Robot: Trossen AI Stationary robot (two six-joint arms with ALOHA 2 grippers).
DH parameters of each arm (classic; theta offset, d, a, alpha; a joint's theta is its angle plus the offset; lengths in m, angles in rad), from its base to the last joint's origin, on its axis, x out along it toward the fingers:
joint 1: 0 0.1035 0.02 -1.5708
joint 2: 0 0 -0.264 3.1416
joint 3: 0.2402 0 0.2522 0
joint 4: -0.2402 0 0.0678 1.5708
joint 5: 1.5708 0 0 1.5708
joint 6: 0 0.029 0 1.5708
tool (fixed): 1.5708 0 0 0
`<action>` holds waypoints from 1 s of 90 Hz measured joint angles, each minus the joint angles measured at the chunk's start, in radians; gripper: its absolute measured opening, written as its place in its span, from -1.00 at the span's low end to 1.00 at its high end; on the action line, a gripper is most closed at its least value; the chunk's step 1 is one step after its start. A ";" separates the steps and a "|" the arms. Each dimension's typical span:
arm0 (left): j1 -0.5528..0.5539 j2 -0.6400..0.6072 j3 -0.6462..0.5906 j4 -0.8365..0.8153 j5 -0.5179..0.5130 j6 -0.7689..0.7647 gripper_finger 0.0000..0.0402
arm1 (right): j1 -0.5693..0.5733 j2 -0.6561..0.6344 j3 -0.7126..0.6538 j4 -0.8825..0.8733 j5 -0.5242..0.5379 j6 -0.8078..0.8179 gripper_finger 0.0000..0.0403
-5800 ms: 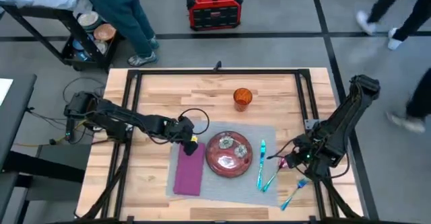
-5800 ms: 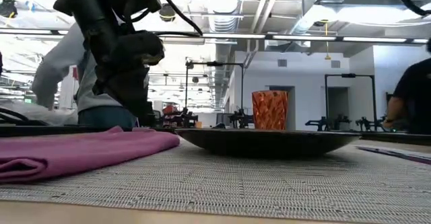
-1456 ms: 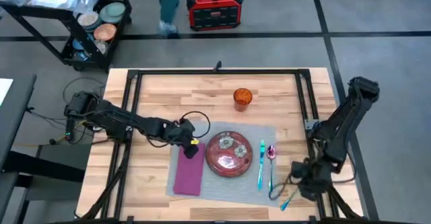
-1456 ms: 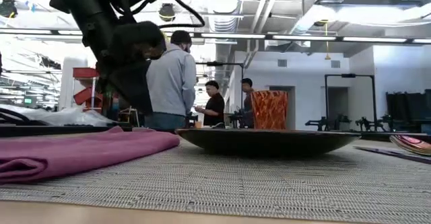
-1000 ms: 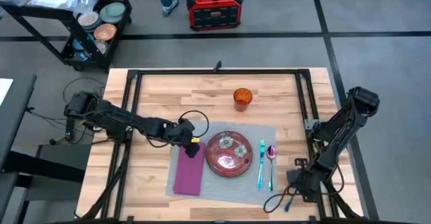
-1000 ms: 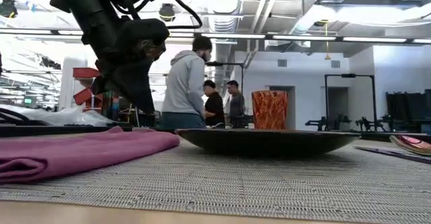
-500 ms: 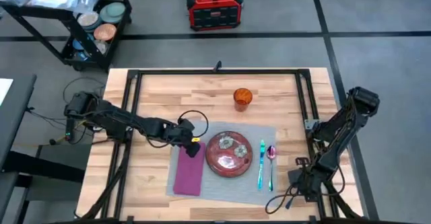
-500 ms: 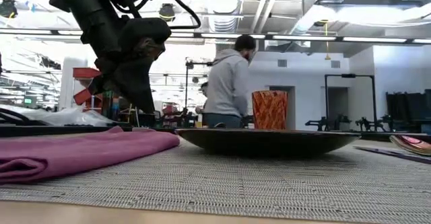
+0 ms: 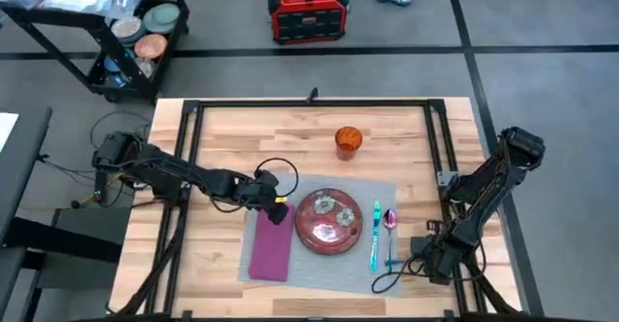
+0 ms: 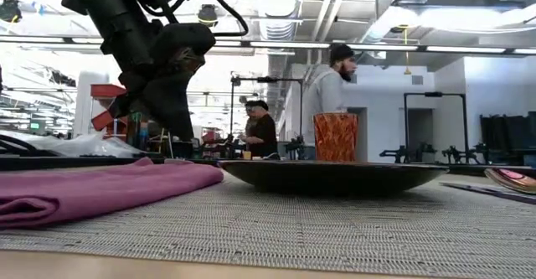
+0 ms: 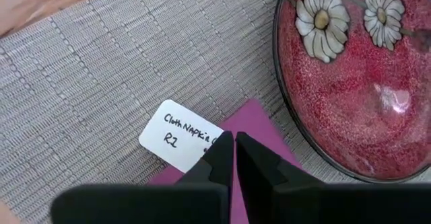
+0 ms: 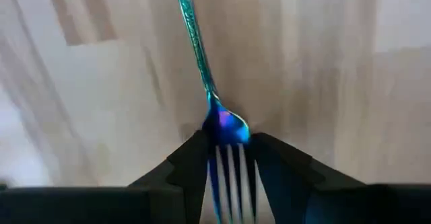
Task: Set table place
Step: Put the blue fork on the pink table towel
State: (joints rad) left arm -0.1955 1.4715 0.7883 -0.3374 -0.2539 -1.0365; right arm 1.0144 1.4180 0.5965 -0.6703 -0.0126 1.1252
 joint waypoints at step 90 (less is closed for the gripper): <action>-0.002 0.000 0.000 0.067 0.004 -0.030 -1.00 | 0.010 -0.021 0.081 -0.079 0.195 -0.244 -0.41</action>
State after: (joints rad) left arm -0.1970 1.4715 0.7883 -0.2707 -0.2498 -1.0662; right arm 1.0243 1.3968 0.6773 -0.7490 0.1825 0.8810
